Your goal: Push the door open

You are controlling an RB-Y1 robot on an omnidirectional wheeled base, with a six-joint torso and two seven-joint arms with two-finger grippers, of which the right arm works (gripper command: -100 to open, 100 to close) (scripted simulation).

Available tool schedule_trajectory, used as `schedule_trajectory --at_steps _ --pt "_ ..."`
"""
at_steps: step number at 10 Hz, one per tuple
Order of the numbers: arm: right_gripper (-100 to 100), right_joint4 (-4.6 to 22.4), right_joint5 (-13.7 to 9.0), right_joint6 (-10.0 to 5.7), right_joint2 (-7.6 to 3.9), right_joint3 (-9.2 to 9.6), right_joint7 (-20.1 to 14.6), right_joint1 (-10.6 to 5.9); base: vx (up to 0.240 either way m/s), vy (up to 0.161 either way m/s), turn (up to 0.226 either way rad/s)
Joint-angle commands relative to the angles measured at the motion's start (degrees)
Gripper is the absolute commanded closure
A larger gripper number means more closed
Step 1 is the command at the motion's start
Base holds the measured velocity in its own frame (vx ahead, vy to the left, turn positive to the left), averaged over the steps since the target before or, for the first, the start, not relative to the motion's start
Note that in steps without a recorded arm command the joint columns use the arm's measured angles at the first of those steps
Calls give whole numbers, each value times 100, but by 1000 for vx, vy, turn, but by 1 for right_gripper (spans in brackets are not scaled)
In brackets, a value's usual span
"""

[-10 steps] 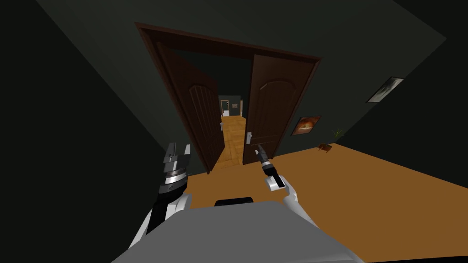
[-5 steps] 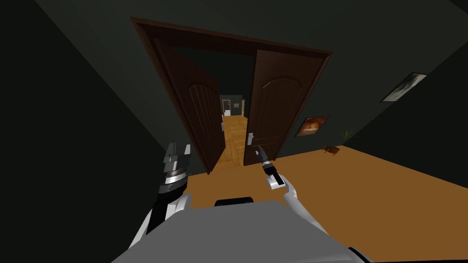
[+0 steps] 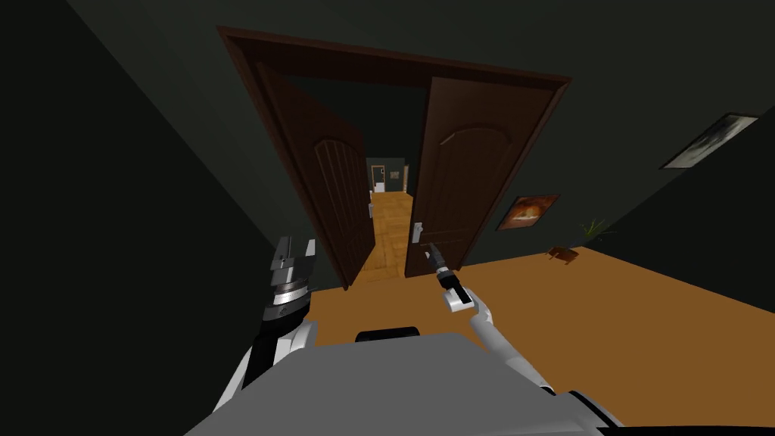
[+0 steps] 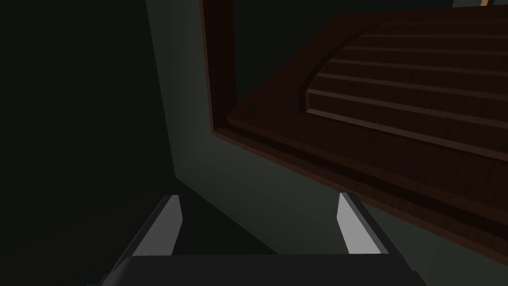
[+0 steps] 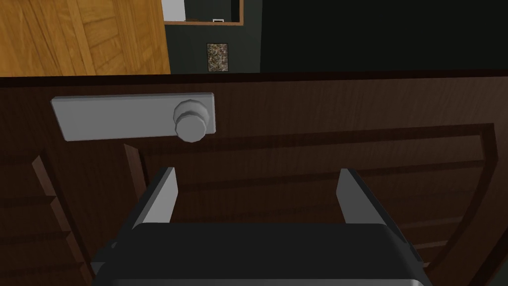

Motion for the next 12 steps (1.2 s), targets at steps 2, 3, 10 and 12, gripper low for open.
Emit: schedule_trajectory --at_steps 2,3,10,12 --pt "-100 391 -121 -25 -147 47 -94 -187 62 -29 61" --pt "-100 426 -121 -25 -147 47 -94 -187 56 -29 36" --pt "-100 1481 -436 -63 -537 165 -334 -669 76 -37 68" --pt "-100 1767 -522 -73 -643 197 -399 -799 74 -34 56"
